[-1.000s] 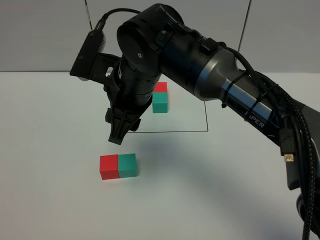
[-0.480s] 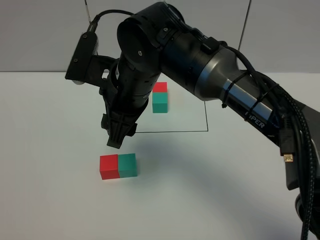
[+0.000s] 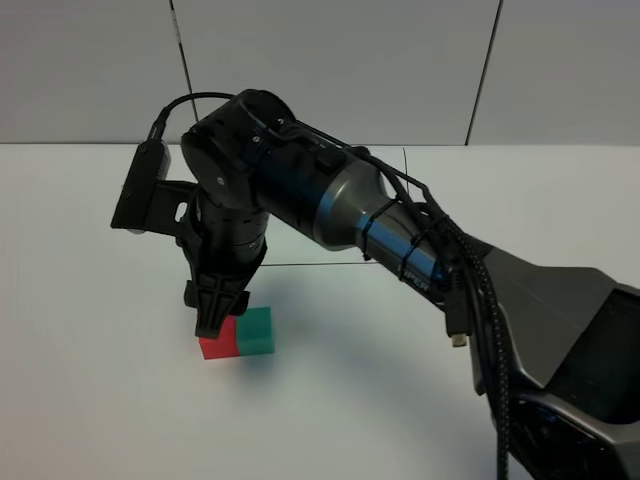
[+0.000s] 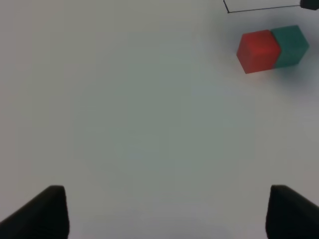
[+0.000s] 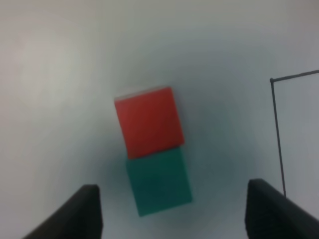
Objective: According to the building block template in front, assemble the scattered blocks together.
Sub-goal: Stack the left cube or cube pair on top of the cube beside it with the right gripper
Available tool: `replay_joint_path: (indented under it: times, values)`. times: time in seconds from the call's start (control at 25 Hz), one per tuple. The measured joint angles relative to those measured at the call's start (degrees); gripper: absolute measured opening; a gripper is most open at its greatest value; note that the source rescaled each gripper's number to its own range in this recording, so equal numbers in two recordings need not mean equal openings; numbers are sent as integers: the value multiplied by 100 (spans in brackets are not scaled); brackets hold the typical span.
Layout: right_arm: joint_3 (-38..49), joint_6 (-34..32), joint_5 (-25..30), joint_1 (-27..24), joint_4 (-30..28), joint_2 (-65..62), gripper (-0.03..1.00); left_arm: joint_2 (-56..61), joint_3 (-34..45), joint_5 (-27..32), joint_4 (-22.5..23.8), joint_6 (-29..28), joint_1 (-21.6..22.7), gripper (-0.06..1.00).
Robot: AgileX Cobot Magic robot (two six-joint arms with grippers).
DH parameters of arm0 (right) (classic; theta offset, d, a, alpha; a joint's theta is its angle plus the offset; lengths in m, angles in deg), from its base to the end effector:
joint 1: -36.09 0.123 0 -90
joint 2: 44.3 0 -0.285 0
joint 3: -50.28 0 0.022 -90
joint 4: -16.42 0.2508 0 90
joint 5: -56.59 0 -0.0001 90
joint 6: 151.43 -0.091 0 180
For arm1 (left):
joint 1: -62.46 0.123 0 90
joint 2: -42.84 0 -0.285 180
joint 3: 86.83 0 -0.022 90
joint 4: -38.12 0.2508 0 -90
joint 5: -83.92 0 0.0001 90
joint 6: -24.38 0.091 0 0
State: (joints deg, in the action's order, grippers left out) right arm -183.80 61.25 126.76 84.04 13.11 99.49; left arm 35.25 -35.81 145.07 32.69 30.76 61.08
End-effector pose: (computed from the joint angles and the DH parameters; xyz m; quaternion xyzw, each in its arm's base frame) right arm 0.3465 0.3768 0.2293 -0.6405 0.7473 -0.0050 0.1768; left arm -0.0013 -0.0075 0.2651 0.0595 0.8620 -0.0254 0.5028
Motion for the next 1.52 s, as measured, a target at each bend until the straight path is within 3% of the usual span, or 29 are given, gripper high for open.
replay_joint_path:
  times: [0.32, 1.52]
  values:
    - [-263, -397, -11, 15, -404, 402, 57, 0, 0, 0, 0, 0, 0, 77]
    - [-45, -166, -2, 63, -234, 627, 57, 0, 0, 0, 0, -4, 0, 77]
